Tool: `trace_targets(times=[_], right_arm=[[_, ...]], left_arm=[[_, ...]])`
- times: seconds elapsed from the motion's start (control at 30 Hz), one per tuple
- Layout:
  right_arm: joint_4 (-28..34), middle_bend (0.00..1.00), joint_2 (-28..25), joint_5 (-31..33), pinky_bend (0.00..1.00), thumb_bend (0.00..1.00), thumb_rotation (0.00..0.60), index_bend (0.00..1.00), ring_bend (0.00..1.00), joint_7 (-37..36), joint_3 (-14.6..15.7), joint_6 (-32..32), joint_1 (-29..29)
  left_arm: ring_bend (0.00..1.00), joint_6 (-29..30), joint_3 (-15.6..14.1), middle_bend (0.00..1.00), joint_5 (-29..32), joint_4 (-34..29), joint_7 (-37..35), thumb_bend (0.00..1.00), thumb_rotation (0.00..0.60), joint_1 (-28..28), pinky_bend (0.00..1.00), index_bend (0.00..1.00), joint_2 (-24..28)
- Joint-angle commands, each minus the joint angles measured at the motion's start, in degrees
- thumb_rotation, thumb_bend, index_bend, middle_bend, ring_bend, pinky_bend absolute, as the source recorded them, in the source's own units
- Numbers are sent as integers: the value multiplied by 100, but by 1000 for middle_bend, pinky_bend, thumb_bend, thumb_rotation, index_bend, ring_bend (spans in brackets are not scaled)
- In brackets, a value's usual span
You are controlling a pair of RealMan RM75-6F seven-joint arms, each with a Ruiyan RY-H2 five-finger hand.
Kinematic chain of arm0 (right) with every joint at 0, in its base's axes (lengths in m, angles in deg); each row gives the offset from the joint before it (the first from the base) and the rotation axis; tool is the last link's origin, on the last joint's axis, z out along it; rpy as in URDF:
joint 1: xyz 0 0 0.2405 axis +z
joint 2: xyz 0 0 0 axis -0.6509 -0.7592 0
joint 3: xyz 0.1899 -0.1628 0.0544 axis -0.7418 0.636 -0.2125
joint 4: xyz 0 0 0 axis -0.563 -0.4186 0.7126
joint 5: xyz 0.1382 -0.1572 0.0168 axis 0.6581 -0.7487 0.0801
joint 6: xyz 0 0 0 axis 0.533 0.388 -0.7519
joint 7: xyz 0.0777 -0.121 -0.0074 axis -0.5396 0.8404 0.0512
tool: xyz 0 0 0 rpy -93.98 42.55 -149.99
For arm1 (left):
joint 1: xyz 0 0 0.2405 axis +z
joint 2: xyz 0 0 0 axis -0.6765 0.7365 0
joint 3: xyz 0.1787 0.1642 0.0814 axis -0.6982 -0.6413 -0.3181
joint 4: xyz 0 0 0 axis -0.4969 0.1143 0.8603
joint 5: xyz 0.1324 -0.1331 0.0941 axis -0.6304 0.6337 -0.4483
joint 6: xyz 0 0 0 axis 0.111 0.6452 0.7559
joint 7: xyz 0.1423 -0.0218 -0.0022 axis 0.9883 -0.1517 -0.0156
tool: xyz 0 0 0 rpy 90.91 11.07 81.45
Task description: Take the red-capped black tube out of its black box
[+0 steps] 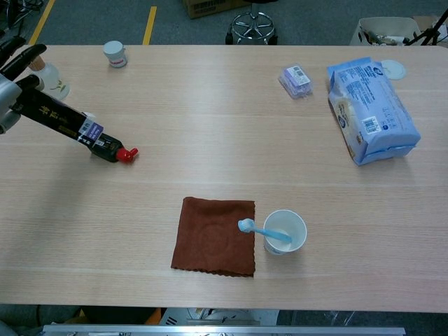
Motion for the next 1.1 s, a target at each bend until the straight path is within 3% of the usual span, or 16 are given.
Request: trace_targets(times=[0.03, 0.3, 0.53, 0.63, 0.73, 0.83, 0.93, 1.0, 1.1], right_arm=[[-3, 130, -1, 10, 308, 251, 600, 134, 78, 8, 4, -14, 1], [-4, 129, 7, 22, 308, 252, 600, 134, 78, 37, 6, -48, 17], [7, 129, 10, 20, 308, 251, 600, 134, 78, 35, 1, -21, 9], [5, 130, 8, 28, 308, 251, 600, 134, 78, 31, 3, -19, 3], [6, 130, 5, 36, 308, 251, 600, 134, 78, 25, 2, -24, 1], [20, 129, 0, 37, 308, 251, 600, 134, 78, 25, 0, -21, 1], [36, 130, -4, 41, 308, 251, 600, 134, 78, 27, 1, -16, -6], [41, 130, -8, 56, 308, 251, 600, 134, 78, 33, 5, -27, -10], [52, 130, -8, 93, 308, 251, 600, 134, 78, 85, 13, -88, 3]], left_arm=[[0, -517, 94, 0, 807, -288, -816, 329, 600, 94, 43, 425, 21], [0, -1197, 130, 0, 1515, -143, -1679, 330, 600, 93, 43, 365, -15], [0, -1671, 187, 0, 1898, -219, -2349, 330, 600, 43, 43, 57, 116], [0, -1738, 224, 0, 1929, -271, -2723, 330, 600, 57, 43, 0, 191], [0, -1606, 267, 0, 1822, -276, -3156, 325, 600, 132, 43, 0, 240], [0, -1045, 380, 0, 1528, -195, -3675, 320, 600, 320, 49, 18, 207], [35, -223, 492, 8, 1134, -120, -4206, 320, 600, 594, 146, 158, 202], [127, 328, 525, 51, 860, -74, -4549, 320, 600, 799, 254, 240, 264], [212, 813, 461, 140, 597, -91, -4915, 320, 600, 1065, 331, 285, 489]])
